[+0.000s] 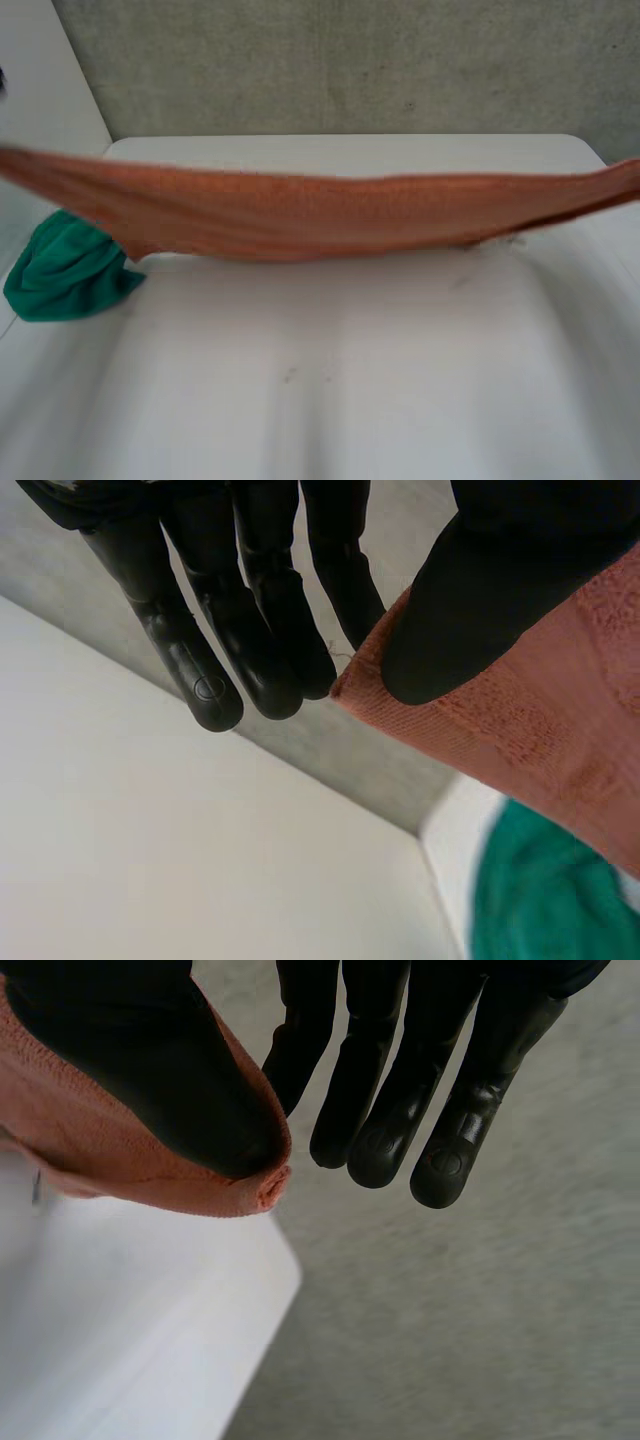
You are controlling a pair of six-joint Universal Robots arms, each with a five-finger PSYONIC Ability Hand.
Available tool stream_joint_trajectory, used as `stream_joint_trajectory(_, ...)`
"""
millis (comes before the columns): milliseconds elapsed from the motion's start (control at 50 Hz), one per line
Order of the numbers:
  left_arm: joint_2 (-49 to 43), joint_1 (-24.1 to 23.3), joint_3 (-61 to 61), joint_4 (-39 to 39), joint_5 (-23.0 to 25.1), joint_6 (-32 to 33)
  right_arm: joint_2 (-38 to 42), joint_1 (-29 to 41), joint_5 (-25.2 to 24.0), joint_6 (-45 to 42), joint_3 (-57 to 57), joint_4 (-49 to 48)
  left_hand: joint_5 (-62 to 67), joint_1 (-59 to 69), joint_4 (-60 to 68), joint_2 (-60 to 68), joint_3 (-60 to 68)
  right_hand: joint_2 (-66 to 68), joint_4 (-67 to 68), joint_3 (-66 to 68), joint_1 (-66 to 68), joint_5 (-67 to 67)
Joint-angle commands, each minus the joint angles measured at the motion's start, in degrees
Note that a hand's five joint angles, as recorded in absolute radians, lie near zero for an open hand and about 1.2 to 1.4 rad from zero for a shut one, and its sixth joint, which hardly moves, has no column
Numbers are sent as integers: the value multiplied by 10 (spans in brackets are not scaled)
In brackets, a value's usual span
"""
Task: Fold the laundry.
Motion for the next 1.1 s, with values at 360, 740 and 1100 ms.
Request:
stream_joint_trajectory(360,-389,-36,160,-28,21,-5,305,50,21,-32,-172,101,138,157,114,116,117,126,119,123,236,126)
stream_joint_trajectory(740,-597,-47,661,231,14,-8,432,146,136,77,-495,-382,138,157,114,116,117,126,119,123,236,126)
stream_joint_trajectory(1100,-527,-42,318,306,20,-94,420,142,69,91,-286,-388,138,157,114,116,117,126,119,123,236,126)
